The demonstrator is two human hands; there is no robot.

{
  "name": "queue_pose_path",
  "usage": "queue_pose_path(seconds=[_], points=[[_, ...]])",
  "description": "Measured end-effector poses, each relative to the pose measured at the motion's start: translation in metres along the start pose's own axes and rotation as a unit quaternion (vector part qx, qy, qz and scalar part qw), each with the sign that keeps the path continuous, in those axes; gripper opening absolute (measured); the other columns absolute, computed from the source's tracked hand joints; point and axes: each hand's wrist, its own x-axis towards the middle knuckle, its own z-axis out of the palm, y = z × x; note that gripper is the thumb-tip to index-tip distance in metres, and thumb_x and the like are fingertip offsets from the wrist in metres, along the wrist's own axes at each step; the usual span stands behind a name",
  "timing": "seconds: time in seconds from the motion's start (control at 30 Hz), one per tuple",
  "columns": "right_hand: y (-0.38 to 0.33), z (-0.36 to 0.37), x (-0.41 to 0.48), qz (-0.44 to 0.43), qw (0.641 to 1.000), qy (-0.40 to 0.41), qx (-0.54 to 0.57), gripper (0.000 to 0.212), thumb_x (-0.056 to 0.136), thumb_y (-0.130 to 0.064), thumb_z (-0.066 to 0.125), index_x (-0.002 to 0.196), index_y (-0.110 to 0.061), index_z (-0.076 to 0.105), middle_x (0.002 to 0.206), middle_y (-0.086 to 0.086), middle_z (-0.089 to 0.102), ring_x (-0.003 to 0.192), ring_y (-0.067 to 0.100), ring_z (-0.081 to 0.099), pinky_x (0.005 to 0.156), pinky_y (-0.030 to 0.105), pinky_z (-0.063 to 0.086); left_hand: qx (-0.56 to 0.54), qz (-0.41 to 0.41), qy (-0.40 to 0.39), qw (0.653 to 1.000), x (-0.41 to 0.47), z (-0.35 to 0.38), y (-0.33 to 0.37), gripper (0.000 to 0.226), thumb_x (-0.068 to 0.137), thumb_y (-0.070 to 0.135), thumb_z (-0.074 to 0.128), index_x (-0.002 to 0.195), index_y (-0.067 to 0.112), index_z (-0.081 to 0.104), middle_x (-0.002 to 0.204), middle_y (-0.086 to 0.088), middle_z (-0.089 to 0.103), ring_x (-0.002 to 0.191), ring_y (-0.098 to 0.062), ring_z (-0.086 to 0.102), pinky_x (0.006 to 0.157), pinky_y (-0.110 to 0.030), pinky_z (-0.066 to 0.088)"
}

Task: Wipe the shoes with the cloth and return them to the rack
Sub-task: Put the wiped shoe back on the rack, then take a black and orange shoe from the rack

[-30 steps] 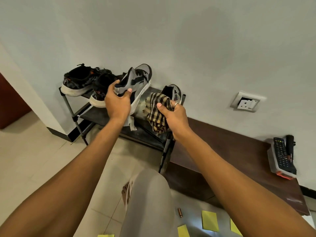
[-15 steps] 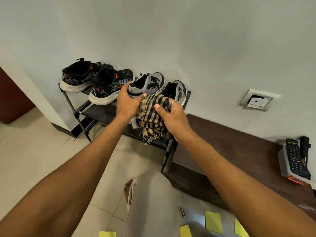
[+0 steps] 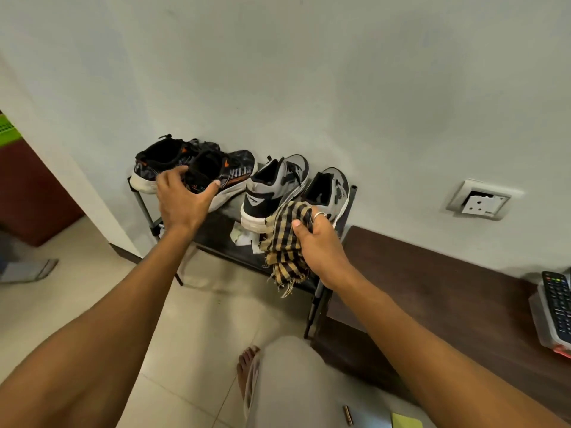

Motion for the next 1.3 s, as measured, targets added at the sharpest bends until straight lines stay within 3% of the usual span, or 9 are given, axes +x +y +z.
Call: queue_pose_path(seconds=[0.07,0.2,0.37,0.6,0.73,0.93,1.13,1.2,1.3], points=[[-0.001,0.003,0.004,0.007,1.0,0.0,0.003,0.036,0.107,-0.027,0.049,0.142,-0.02,0.049,0.136,-0.005,0.06,0.127,0.014,0.055,0.113,0.042,0.043,-0.006,-0.019,-0.07,0.997,0.009,0.002,-0.009,0.082,0.079,0.054,0.08,0.146,0.025,0.041,0.149,-0.009,0.039,0.132,-0.029,0.048,0.107,-0.045,0.046],[-0.003,0.005,0.005,0.006,1.0,0.005,0.016,0.034,0.107,-0.028,0.047,0.14,-0.018,0.051,0.132,-0.006,0.062,0.123,0.012,0.057,0.111,0.039,0.045,-0.013,0.001,-0.085,0.996,0.019,0.008,-0.012,0.077,0.08,0.052,0.08,0.144,0.032,0.043,0.148,-0.005,0.048,0.132,-0.027,0.05,0.107,-0.047,0.047],[-0.005,0.004,0.002,0.006,1.0,0.001,0.01,0.03,0.108,-0.027,0.046,0.136,-0.018,0.052,0.129,-0.005,0.063,0.122,0.013,0.058,0.109,0.037,0.046,-0.006,-0.006,-0.042,0.999,0.022,0.013,-0.004,0.046,0.082,0.047,0.079,0.115,0.028,0.052,0.115,0.0,0.064,0.106,-0.025,0.061,0.088,-0.042,0.052],[-0.018,0.001,-0.011,-0.011,1.0,-0.01,0.015,0.03,0.106,-0.031,0.048,0.134,-0.022,0.054,0.127,-0.007,0.065,0.119,0.011,0.061,0.109,0.043,0.048,0.011,-0.013,0.019,1.0,0.004,-0.003,0.016,0.039,0.088,0.042,0.076,0.112,0.023,0.053,0.099,0.001,0.064,0.09,-0.023,0.062,0.08,-0.044,0.054],[-0.033,-0.006,-0.026,-0.014,0.999,-0.013,0.041,0.025,0.105,-0.035,0.05,0.127,-0.024,0.056,0.124,-0.008,0.067,0.117,0.01,0.063,0.107,0.043,0.05,-0.02,-0.033,0.06,0.997,-0.013,-0.034,0.047,0.041,0.087,0.043,0.076,0.114,0.02,0.056,0.096,0.005,0.06,0.086,-0.017,0.055,0.078,-0.034,0.043],[-0.05,-0.031,-0.068,-0.056,0.997,0.022,0.058,0.041,0.091,-0.042,0.073,0.126,-0.024,0.061,0.118,-0.01,0.071,0.111,0.006,0.066,0.104,0.039,0.052,-0.095,-0.032,0.099,0.99,-0.067,-0.088,0.092,0.04,0.081,0.046,0.079,0.107,0.023,0.059,0.094,0.016,0.058,0.09,-0.009,0.055,0.08,-0.025,0.041],[-0.051,-0.069,-0.11,-0.064,0.994,0.058,0.059,0.076,0.065,-0.056,0.088,0.128,-0.025,0.061,0.119,-0.006,0.073,0.11,0.013,0.069,0.1,0.045,0.055,-0.165,-0.008,0.067,0.984,-0.15,-0.117,0.127,0.042,0.079,0.044,0.083,0.107,0.02,0.061,0.093,0.018,0.059,0.088,-0.003,0.058,0.078,-0.016,0.046],[-0.049,-0.085,-0.121,-0.062,0.993,0.073,0.069,0.065,0.071,-0.048,0.086,0.126,-0.023,0.063,0.116,-0.006,0.073,0.108,0.014,0.07,0.099,0.046,0.056,-0.195,0.003,0.046,0.98,-0.177,-0.117,0.142,0.039,0.081,0.037,0.084,0.105,0.017,0.061,0.092,0.017,0.06,0.082,0.006,0.059,0.069,-0.005,0.042],[-0.041,-0.111,-0.134,-0.052,0.99,0.104,0.078,0.047,0.087,-0.031,0.079,0.129,-0.02,0.062,0.119,-0.007,0.071,0.11,0.011,0.068,0.102,0.041,0.054,-0.236,0.014,0.016,0.972,-0.21,-0.105,0.16,0.035,0.081,0.033,0.086,0.099,0.02,0.058,0.089,0.014,0.064,0.075,0.01,0.061,0.067,-0.009,0.047]])
